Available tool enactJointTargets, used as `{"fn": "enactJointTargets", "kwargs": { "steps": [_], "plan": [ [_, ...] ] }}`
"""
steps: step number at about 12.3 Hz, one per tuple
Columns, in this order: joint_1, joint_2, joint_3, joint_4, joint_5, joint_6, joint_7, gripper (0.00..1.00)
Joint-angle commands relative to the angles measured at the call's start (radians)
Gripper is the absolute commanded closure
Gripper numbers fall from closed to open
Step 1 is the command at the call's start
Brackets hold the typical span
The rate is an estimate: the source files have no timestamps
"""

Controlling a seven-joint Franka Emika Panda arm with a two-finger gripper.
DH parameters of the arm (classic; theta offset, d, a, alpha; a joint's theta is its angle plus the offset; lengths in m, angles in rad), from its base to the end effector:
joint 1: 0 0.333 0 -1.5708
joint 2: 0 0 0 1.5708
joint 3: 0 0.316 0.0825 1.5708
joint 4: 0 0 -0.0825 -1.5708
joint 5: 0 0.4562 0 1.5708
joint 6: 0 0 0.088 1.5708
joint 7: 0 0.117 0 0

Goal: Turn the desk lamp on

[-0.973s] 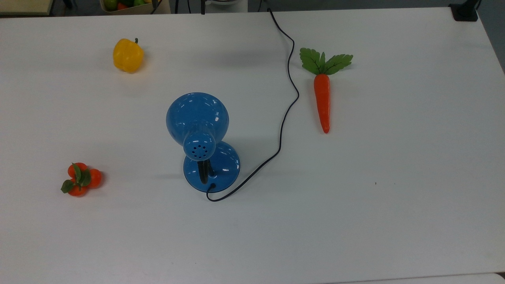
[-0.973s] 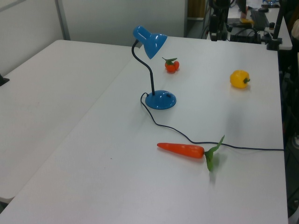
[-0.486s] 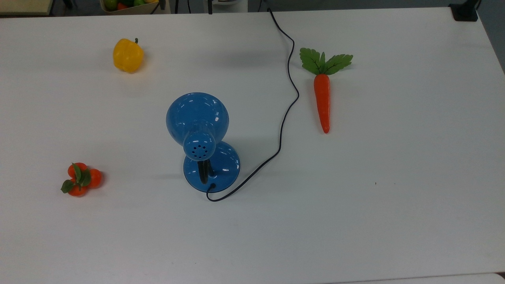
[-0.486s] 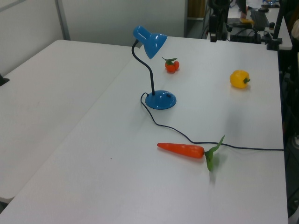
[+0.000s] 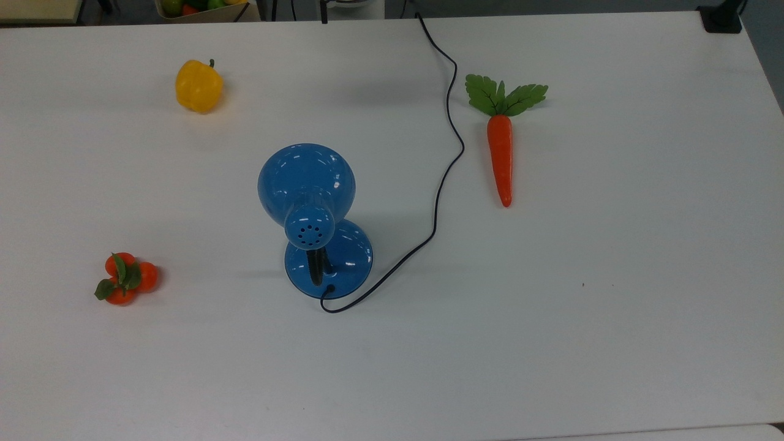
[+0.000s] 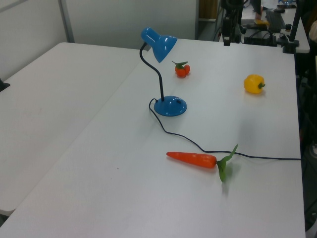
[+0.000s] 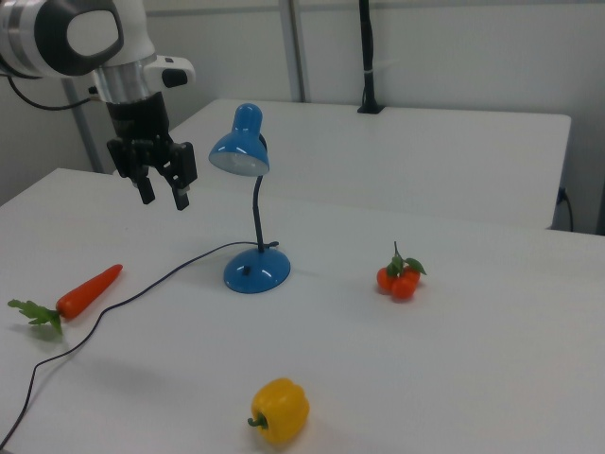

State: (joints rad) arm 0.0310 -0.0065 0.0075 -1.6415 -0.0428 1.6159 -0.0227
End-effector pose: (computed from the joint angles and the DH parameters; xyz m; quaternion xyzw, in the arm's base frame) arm 0.6265 0.0193 0.5840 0.9992 0.0318 -0.0094 0.0215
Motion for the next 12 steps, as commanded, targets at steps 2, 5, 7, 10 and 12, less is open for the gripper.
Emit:
{"fn": "enactJointTargets", "kwargs": {
  "steps": [2,5,7,10,12],
  "plan": [
    [0.0,-0.012,-0.004,-0.012,0.012,-0.01,-0.039,1.0],
    [-0.005,-0.004,-0.006,-0.017,0.008,0.002,-0.054,1.0],
    [-0.003,0.014,-0.006,-0.041,0.005,0.053,-0.054,1.0],
    [-0.005,0.023,-0.006,-0.138,0.003,0.209,-0.054,1.0],
    [-0.005,0.066,-0.006,-0.161,0.003,0.289,-0.054,1.0]
  ]
}}
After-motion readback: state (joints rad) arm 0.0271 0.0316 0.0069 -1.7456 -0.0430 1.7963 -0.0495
